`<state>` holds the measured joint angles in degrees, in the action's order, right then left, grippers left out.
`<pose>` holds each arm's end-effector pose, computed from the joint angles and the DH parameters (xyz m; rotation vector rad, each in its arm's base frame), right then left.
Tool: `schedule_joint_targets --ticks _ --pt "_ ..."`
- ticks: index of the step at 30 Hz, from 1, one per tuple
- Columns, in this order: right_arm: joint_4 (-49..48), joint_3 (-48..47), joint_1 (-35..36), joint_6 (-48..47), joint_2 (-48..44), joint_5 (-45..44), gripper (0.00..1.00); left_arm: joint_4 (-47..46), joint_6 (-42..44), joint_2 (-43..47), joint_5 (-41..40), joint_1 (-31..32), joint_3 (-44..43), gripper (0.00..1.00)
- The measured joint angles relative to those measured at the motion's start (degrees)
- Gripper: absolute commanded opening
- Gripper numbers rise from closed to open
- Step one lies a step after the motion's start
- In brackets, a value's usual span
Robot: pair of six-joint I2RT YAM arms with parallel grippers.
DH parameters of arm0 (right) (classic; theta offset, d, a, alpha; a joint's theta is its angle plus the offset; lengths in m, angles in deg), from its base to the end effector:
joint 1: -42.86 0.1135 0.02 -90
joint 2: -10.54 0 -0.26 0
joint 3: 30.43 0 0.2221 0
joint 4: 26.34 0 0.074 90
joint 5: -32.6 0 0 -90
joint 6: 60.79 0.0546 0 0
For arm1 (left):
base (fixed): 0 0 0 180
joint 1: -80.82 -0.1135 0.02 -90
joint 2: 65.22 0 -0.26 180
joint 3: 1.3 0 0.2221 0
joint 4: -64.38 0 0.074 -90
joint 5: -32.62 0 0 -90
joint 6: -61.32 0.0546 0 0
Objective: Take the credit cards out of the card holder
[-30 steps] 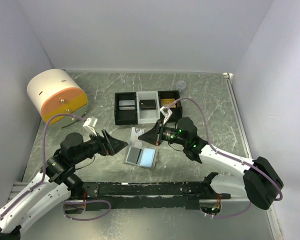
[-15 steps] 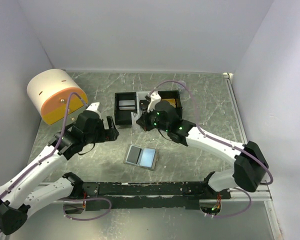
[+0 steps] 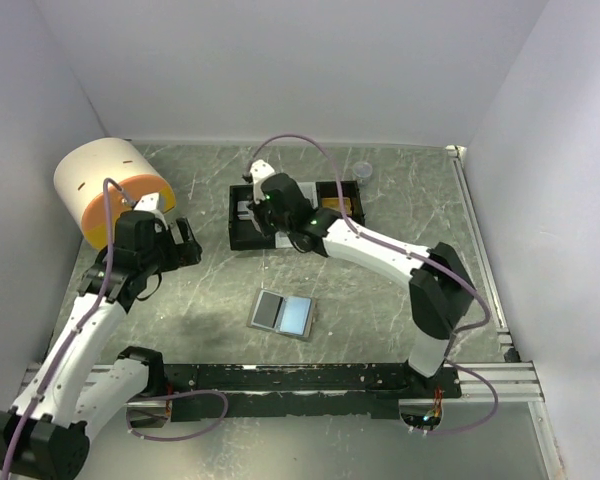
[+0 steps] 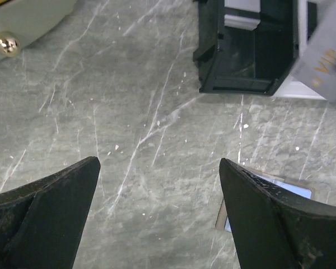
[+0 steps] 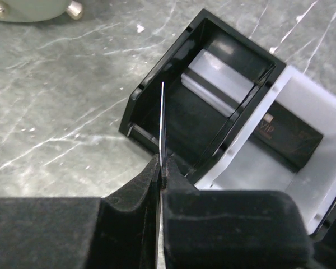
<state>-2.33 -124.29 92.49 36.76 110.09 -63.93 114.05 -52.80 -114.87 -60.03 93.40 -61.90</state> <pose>0.2609 0.2973 0.2843 -0.6960 2.0052 0.4834 0.1665 -0.0346 0.2734 -0.2524 2.2480 -0.2921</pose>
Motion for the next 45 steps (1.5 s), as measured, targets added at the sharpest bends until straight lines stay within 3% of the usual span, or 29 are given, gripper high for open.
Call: schedule_joint_targets --ticks 6,13,30,45 --pt "3.8 -9.9 0.1 -6.8 8.0 -3.2 0.0 -1.6 0.8 6.3 -0.2 0.0 0.9 1.0" --pt "7.0 -18.9 0.3 -15.6 16.9 -7.5 0.0 -1.6 1.2 6.4 -2.5 0.0 0.9 1.0" --pt "7.6 -28.3 0.3 -33.9 30.3 -13.4 0.0 -1.2 0.0 11.6 -8.7 0.0 0.9 1.0" --pt "2.4 -29.6 0.5 -44.4 35.2 -16.7 0.04 -1.1 -0.1 9.9 -9.6 -0.2 0.9 1.0"
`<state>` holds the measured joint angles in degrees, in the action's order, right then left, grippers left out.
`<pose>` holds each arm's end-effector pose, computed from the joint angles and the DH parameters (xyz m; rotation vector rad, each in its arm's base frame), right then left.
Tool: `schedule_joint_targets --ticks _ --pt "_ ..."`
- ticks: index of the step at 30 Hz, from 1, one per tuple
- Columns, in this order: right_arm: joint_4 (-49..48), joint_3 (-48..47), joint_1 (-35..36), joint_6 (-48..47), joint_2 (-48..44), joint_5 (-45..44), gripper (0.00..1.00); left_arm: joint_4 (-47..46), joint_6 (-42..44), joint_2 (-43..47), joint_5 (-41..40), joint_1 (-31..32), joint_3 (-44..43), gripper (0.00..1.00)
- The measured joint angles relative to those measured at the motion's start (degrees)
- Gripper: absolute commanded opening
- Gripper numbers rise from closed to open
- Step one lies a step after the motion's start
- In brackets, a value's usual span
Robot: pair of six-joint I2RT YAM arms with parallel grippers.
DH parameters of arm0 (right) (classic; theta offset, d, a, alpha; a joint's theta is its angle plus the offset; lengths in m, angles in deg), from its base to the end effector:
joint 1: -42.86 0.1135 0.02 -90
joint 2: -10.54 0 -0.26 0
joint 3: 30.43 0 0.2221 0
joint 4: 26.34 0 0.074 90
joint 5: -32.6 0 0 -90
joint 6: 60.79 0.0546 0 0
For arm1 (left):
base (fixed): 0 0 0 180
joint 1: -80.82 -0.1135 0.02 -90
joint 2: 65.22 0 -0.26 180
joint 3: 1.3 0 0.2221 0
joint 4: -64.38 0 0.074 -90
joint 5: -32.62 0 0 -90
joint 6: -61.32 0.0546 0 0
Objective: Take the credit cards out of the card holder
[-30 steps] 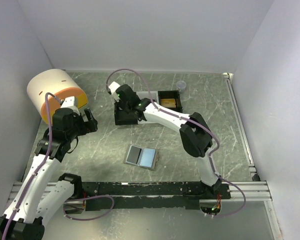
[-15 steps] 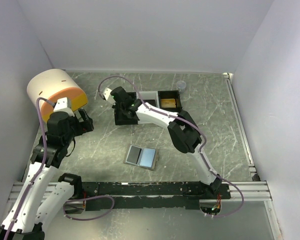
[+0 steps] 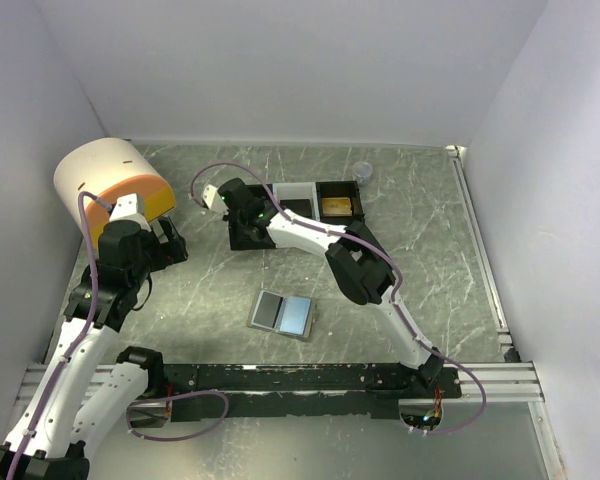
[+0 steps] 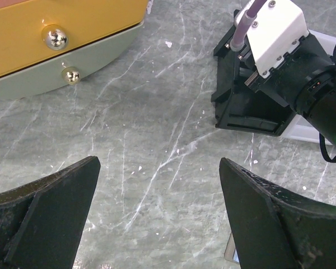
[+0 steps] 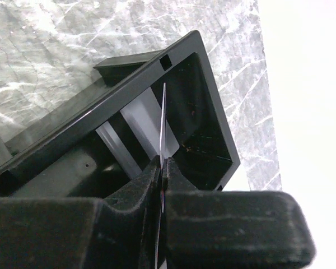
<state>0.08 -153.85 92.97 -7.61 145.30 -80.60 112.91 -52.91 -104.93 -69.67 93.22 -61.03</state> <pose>0.3494 0.3844 0.1784 -1.3376 1.7295 -0.3201 0.1398 -0.0188 0.2949 -0.3429 2.0318 -0.1742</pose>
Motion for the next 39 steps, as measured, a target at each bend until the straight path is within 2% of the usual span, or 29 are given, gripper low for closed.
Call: schedule_joint_targets --ticks 8,11,14,17,21,34,39 --pt "-1.3 -1.7 -0.2 -2.5 2.1 -1.3 0.09 0.0 0.0 0.0 0.0 -0.2 0.0 1.0" --pt "-1.2 -2.3 -0.4 -3.0 3.9 -1.7 0.27 0.0 0.0 0.0 0.0 -0.3 0.0 1.0" --pt "-0.9 -2.3 -0.7 -3.0 4.6 -1.9 0.33 0.0 0.0 -0.1 0.0 -0.3 0.0 1.0" --pt "-0.7 -2.3 -1.2 -2.4 4.6 -1.4 0.45 0.0 0.0 -0.3 0.0 -0.3 0.0 0.99" --pt "-0.7 -2.3 -1.7 -1.7 4.2 -0.5 0.54 0.0 0.0 -0.7 0.0 -0.3 0.0 0.99" --pt "1.1 -2.1 -2.1 4.4 1.8 4.8 0.61 0.0 0.0 -1.0 0.1 -0.3 0.0 0.99" --pt "0.9 1.4 -2.1 10.6 -4.6 8.3 0.62 0.0 0.0 -1.3 0.6 -0.3 0.0 1.0"
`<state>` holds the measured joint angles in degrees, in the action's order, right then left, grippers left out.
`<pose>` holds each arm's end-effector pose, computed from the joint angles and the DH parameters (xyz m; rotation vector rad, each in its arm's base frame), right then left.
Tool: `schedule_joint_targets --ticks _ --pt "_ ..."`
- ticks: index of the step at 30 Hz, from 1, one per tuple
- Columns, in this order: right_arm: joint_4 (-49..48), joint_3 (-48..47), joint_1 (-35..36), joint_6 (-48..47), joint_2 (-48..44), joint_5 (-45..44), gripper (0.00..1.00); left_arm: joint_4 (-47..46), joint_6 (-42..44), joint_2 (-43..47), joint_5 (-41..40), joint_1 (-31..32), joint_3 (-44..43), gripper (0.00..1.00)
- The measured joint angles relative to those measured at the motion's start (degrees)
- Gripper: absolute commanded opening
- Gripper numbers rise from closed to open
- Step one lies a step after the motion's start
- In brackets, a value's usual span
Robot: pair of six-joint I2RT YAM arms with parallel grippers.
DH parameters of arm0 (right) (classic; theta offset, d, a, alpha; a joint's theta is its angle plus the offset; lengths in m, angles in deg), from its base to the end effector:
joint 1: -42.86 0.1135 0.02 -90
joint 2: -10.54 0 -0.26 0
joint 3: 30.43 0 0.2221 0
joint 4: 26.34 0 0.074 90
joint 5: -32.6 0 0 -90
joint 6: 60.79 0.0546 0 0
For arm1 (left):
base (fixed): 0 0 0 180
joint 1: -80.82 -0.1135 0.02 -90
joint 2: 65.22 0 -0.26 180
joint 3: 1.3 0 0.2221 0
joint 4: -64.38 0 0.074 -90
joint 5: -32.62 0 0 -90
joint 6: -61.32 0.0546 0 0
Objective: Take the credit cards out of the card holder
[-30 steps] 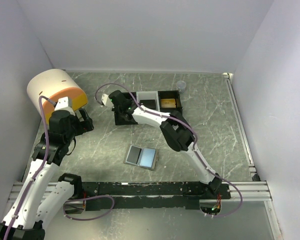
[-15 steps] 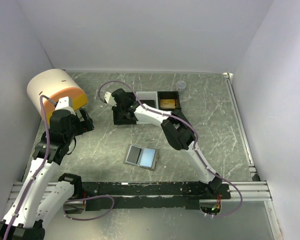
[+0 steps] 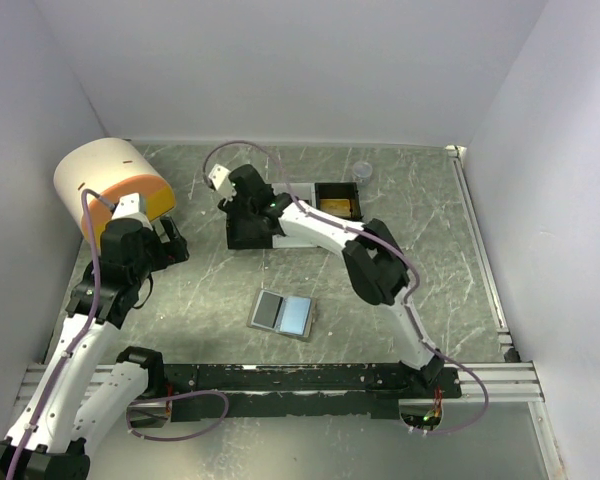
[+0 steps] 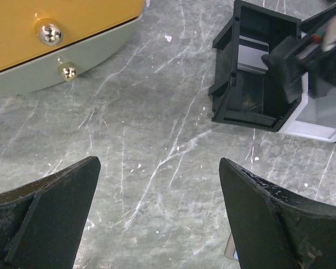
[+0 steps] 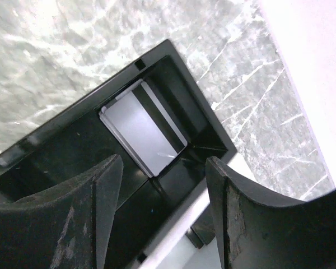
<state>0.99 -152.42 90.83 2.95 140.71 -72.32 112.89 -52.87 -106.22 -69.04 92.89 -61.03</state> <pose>0.3524 0.3700 0.2069 -1.1887 1.8125 -0.0684 0.1439 -0.0195 0.2921 -0.3420 2.0551 -0.1735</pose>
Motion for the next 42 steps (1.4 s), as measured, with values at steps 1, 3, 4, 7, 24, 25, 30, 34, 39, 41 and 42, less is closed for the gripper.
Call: schedule_joint_targets --ticks 1,3,4,7,24,25,30,34,39,41,42 --pt "-0.3 0.9 0.0 1.5 -1.7 0.5 0.63 0.0 0.0 -0.1 0.2 0.0 0.0 1.0" --pt "-1.5 3.6 0.0 4.5 -5.6 0.9 0.64 0.0 0.0 -0.1 0.6 0.0 0.0 1.0" --pt "-2.1 5.1 0.0 6.2 -7.8 1.0 0.64 0.0 0.1 -0.1 0.9 0.0 0.0 1.0" --pt "-4.4 11.1 -0.1 11.9 -15.2 1.0 0.65 0.0 0.3 -0.1 1.7 0.0 0.0 1.0" --pt "-13.4 53.7 -2.6 55.2 -47.5 11.0 0.66 -0.2 1.2 -2.5 7.2 0.0 0.0 1.0" --pt "-13.6 55.4 -2.6 57.5 -47.8 12.7 0.64 -0.2 1.3 -2.7 7.6 0.0 0.0 0.99" --pt "-18.9 67.4 -2.4 68.1 -52.0 21.2 0.59 -0.9 1.6 -3.6 10.3 0.0 0.9 0.95" --pt "-20.4 72.7 -1.7 74.0 -52.5 24.2 0.56 -1.5 2.1 -6.0 12.6 0.0 0.9 0.95" --pt "-24.5 75.7 0.7 77.7 -52.5 26.6 0.51 -2.4 3.5 -8.7 16.6 0.0 0.9 0.91" --pt "-26.0 76.2 1.9 78.7 -52.1 27.6 0.5 -3.1 4.3 -9.3 18.9 0.0 1.1 0.9" --pt "-26.8 76.2 2.3 79.1 -51.7 27.8 0.49 -3.4 4.7 -9.6 20.0 0.0 1.2 0.9"
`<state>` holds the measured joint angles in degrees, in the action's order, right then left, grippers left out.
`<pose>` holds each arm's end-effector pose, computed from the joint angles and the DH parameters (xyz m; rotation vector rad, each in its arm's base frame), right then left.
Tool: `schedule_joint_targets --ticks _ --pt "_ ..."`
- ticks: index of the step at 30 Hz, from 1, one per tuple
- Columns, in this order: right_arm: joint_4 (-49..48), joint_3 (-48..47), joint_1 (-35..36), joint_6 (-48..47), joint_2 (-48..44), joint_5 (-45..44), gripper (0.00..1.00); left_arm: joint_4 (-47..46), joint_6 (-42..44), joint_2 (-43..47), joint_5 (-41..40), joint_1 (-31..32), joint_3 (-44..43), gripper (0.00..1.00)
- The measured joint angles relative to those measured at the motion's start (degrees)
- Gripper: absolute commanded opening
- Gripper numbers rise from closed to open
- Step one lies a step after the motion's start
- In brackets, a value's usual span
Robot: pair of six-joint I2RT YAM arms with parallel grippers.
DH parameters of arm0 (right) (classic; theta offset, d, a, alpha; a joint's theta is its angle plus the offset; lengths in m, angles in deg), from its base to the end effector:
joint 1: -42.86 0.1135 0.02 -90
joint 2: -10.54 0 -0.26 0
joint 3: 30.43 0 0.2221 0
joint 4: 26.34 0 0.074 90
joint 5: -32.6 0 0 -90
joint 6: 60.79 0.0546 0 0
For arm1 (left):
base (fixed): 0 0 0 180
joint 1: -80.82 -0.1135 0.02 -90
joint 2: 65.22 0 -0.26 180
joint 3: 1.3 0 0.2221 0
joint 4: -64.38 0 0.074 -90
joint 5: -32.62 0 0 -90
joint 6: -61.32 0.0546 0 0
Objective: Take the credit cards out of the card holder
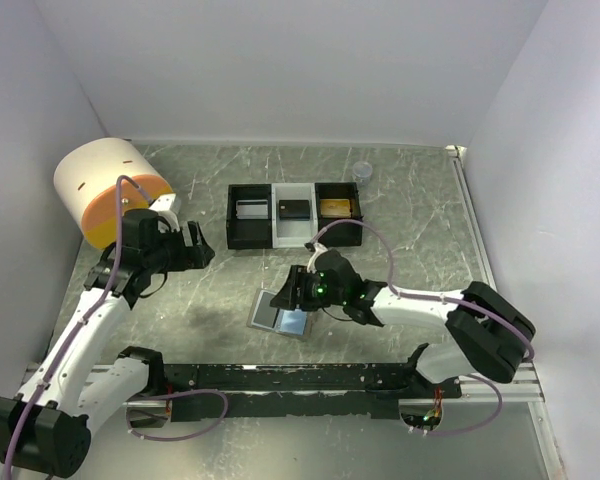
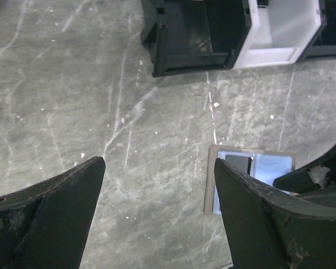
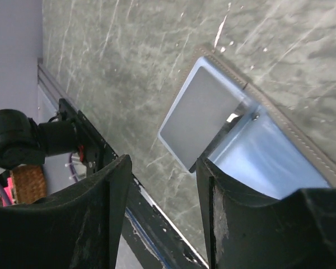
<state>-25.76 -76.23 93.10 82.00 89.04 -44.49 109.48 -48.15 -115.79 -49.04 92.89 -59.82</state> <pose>0.1578 0.2088 0.1785 -0.0940 2.4258 1.1945 0.1713 -0.0447 0.2677 -0.0638 2.2501 -0.4617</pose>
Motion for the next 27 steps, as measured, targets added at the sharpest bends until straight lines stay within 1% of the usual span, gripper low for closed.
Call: schedule_joint_targets --ticks 5,7,10,13,16,19,23,27 --pt "-3.8 0.1 0.9 2.1 5.1 1.2 0.47 -1.3 1.2 -1.2 4.5 0.4 0.6 0.9" --pt "-5.0 0.8 0.9 2.8 6.3 1.0 0.46 -1.7 1.2 -1.3 5.6 1.1 0.8 0.89" --pt "-6.6 2.8 0.9 3.7 6.9 0.6 0.45 -3.6 -0.8 -1.3 7.5 2.6 2.1 0.87" --pt "-8.5 4.5 0.8 4.4 7.3 0.4 0.42 -7.5 -4.3 -1.1 9.6 4.6 5.4 0.82" --pt "-10.8 5.2 0.7 5.4 8.4 0.2 0.36 -11.3 -8.3 -1.6 10.2 8.7 10.0 0.77" --pt "-13.7 6.8 0.6 6.4 8.7 0.0 0.34 -13.9 -11.7 -4.4 9.5 14.8 12.4 0.69" --pt "-17.0 8.7 0.4 7.4 9.0 -0.3 0.28 -17.2 -14.4 -9.8 6.9 22.6 12.5 0.64" --pt "-18.3 8.6 0.2 7.9 10.4 -0.1 0.26 -18.9 -15.5 -14.7 4.1 27.0 11.7 0.6"
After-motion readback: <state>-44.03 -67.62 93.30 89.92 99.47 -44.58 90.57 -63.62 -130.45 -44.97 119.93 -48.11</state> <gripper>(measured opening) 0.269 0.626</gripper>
